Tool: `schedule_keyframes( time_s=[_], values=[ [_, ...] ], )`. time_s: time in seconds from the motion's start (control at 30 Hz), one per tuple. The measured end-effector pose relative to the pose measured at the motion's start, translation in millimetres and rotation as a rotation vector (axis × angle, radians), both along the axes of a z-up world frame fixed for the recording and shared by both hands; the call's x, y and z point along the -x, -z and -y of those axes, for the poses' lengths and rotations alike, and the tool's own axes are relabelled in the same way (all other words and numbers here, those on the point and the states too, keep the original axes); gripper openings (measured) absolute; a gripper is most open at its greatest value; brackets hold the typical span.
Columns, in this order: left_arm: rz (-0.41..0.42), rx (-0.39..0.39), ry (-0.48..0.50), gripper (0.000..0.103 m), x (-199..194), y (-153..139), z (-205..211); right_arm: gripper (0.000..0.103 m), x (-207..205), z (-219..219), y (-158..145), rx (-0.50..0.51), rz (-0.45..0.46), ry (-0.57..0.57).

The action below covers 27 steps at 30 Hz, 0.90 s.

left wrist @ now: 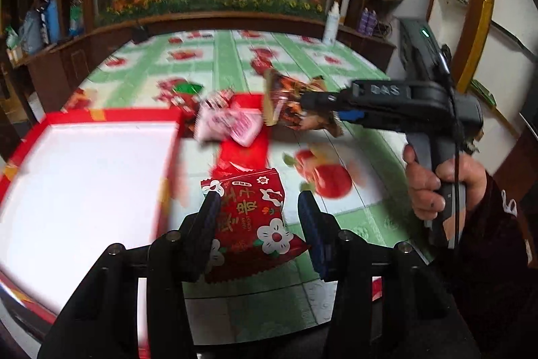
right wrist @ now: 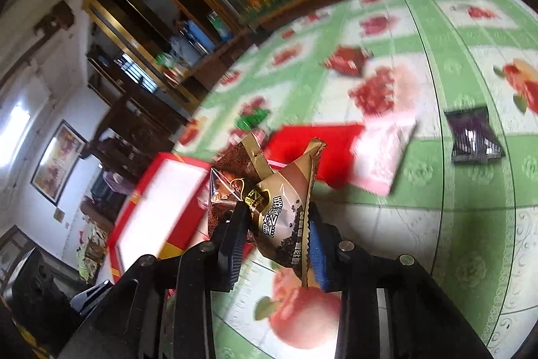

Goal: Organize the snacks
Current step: 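Carry both packets over the white box and open both grippers to drop them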

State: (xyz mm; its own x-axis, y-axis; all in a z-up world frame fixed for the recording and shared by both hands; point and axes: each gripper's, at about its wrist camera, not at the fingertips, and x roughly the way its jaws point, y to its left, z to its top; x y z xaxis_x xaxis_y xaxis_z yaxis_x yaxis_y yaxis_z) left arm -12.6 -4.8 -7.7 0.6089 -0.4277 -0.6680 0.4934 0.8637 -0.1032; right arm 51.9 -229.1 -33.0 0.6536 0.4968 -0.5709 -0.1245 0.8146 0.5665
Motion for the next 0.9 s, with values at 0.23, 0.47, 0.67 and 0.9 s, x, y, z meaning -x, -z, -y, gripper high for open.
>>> schedule_keyframes(
  time_s=[0.23, 0.47, 0.67, 0.9],
  values=[
    [0.11, -0.016, -0.144, 0.046, -8, -29, -54, 0.034, 13, -8, -33, -0.041, 0.198, -0.021],
    [0.094, -0.032, -0.314, 0.046, -24, -20, -108, 0.033, -11, -106, -34, -0.029, 0.198, -0.19],
    [0.124, -0.1, -0.441, 0.057, -24, -11, -132, 0.038, -37, -189, -24, -0.019, 0.111, -0.327],
    [0.136, -0.059, -0.433, 0.07, -21, -7, -142, 0.065, -47, -143, -30, -0.091, 0.136, -0.121]
  ],
)
